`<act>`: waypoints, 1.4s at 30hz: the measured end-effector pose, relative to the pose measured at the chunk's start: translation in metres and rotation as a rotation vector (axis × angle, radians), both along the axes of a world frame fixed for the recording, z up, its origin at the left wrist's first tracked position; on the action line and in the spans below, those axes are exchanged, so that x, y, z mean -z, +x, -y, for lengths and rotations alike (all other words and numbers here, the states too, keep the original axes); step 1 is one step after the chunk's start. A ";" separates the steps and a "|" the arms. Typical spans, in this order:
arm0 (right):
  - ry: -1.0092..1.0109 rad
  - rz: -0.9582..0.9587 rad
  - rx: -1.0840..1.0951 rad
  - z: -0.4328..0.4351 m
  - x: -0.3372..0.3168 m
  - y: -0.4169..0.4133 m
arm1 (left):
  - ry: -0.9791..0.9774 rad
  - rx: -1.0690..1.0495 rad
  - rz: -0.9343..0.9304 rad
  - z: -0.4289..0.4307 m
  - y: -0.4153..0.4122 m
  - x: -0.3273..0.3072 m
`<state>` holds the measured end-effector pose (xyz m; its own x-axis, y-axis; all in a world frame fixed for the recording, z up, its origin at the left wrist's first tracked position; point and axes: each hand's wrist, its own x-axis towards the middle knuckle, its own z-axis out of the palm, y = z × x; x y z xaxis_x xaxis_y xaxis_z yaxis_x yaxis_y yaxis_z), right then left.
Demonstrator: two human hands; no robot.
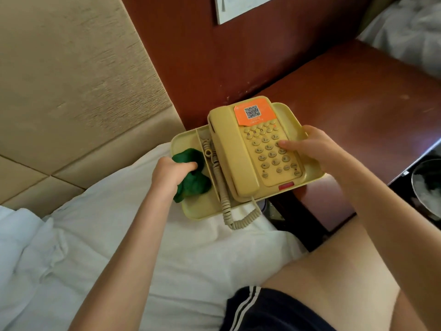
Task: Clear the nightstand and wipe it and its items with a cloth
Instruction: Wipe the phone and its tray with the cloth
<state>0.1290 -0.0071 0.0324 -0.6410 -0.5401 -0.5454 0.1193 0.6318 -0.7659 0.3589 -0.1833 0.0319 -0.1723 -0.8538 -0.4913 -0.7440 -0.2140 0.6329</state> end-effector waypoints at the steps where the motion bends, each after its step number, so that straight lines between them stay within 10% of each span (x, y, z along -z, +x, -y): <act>1: 0.004 -0.006 0.000 0.000 -0.001 -0.010 | 0.002 0.014 -0.004 0.000 -0.010 0.000; 42: 0.030 -0.144 -0.099 0.078 0.065 -0.222 | -0.213 0.085 0.221 -0.005 -0.196 0.051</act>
